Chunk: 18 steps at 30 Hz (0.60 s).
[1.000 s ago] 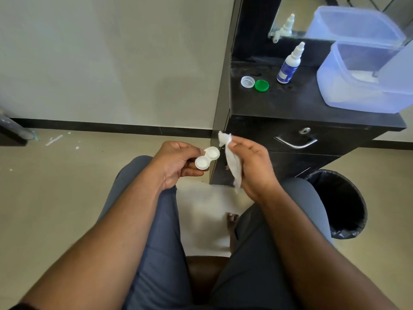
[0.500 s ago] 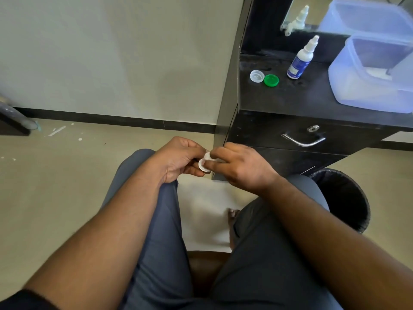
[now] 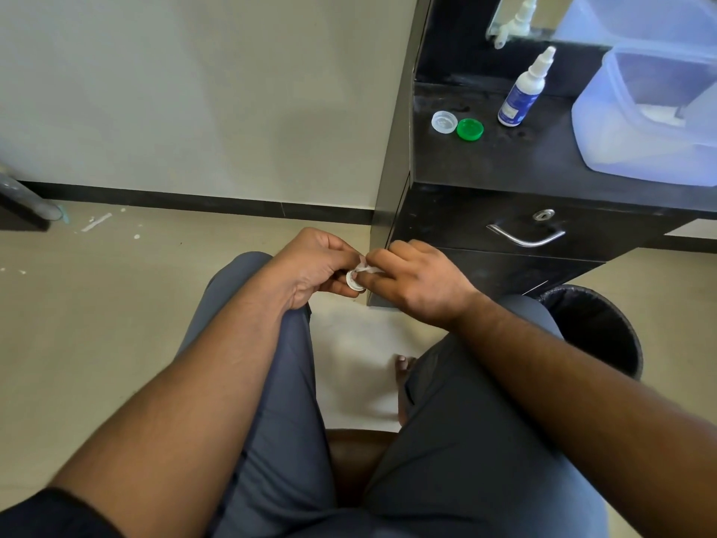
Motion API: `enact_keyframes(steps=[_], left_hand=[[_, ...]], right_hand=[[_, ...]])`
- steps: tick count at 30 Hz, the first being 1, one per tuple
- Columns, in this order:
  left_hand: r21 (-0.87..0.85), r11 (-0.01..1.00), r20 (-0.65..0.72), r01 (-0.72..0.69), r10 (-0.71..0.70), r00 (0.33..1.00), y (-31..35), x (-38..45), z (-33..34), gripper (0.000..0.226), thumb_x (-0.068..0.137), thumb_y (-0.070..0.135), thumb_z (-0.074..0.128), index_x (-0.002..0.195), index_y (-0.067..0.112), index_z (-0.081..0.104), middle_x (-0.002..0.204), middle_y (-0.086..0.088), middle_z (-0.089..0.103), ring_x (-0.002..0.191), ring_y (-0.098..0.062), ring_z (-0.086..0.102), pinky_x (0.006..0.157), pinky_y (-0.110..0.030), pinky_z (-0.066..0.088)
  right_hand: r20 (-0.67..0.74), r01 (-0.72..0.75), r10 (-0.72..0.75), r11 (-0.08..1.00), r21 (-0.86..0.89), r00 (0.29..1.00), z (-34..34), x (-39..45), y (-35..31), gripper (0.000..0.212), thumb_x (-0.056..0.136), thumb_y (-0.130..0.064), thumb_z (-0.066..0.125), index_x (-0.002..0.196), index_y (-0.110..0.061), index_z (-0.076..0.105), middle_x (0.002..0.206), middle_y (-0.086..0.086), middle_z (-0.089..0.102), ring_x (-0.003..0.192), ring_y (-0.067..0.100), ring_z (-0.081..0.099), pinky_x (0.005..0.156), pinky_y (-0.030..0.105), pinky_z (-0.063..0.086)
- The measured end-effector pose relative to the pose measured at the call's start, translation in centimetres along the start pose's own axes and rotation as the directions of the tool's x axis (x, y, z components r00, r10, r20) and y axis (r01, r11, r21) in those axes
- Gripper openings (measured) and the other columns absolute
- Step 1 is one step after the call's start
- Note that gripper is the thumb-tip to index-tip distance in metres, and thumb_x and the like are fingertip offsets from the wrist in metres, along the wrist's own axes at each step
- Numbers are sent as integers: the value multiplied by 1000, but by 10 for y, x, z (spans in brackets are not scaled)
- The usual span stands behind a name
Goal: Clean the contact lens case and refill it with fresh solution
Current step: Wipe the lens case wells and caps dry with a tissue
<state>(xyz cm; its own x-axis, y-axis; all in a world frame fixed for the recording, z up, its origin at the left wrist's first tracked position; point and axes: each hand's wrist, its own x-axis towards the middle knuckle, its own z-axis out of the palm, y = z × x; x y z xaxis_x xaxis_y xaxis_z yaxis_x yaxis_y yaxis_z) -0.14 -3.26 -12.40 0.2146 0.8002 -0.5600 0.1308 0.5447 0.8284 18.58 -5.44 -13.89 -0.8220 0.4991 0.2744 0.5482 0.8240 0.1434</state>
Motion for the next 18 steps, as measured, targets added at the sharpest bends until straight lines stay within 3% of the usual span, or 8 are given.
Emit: enact_keyframes(steps=[6,13,18], left_hand=[[-38,997,-37,-67,66,997,2,-1,0,12,82,-2,70,90,-11,69,75,-20,69,60,-24,66,56,-30,61],[-129,972,-169,-195,172,970,5,-2,1,6,83,0,69,86,-5,72,78,-18,72,65,-25,68,59,-32,61],[-172,954,-245,-245,200,949,6,-1,4,4,82,1,70,81,-2,73,71,-15,71,61,-25,68,57,-31,60]], right_hand=[[-29,-115,115,993,9,993,2,1,-6,25,88,-11,62,113,-10,65,98,14,63,75,26,56,58,35,46],[-93,-306,308,951,40,947,0,9,-14,29,84,-8,64,113,-7,67,94,16,64,70,26,57,53,31,46],[-96,-416,423,905,88,901,-3,14,-21,31,87,-14,49,111,-8,68,91,14,64,68,25,58,52,26,38]])
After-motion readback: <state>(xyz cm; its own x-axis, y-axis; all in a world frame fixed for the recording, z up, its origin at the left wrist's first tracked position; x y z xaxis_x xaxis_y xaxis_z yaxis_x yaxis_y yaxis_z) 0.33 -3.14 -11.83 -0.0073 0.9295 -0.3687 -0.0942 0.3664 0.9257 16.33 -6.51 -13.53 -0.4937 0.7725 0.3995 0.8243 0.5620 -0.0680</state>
